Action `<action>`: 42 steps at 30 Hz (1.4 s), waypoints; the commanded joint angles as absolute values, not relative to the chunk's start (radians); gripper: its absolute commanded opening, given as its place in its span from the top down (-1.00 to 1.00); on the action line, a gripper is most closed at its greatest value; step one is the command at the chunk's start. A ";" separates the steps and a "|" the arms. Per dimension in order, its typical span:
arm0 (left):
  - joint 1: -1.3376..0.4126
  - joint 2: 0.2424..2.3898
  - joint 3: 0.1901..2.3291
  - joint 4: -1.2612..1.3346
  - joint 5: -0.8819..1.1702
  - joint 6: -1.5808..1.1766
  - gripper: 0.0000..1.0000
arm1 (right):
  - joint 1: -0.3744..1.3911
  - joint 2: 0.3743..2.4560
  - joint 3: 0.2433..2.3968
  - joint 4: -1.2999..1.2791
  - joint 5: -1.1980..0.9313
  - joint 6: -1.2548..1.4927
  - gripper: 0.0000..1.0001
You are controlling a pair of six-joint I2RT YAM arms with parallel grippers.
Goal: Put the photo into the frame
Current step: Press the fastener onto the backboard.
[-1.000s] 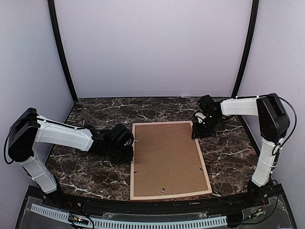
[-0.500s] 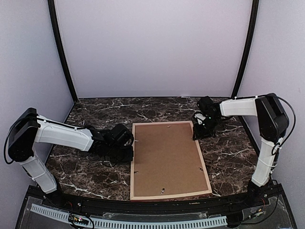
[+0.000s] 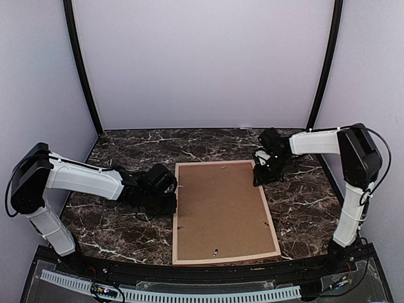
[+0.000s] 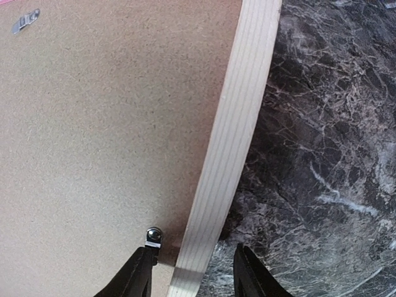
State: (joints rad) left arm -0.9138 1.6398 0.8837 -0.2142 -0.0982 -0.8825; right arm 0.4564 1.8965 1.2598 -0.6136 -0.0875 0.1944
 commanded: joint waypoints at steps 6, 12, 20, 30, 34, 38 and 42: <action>-0.921 1.638 0.887 -0.243 -0.091 -0.863 0.92 | 0.468 1.926 1.257 -0.611 -0.036 0.187 0.23; -0.922 1.640 0.893 -0.250 -0.094 -0.860 0.92 | 0.458 1.921 1.275 -0.613 -0.031 0.205 0.40; -0.921 1.641 0.893 -0.251 -0.094 -0.858 0.93 | 0.439 1.896 1.285 -0.607 -0.077 0.202 0.51; -0.920 1.640 0.889 -0.247 -0.090 -0.861 0.93 | 0.428 1.866 1.275 -0.592 -0.136 0.200 0.38; -0.921 1.639 0.889 -0.248 -0.092 -0.861 0.93 | 0.428 1.856 1.272 -0.587 -0.143 0.203 0.20; -0.921 1.641 0.890 -0.246 -0.091 -0.861 0.93 | 0.428 1.846 1.261 -0.583 -0.151 0.198 0.16; -0.921 1.642 0.890 -0.245 -0.089 -0.861 0.93 | 0.434 1.854 1.251 -0.583 -0.146 0.189 0.14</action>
State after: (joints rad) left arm -0.9138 1.6398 0.8837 -0.2146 -0.0975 -0.8707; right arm 0.4316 1.8774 1.2648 -0.6014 -0.1387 0.1982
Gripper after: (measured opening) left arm 0.035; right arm 0.426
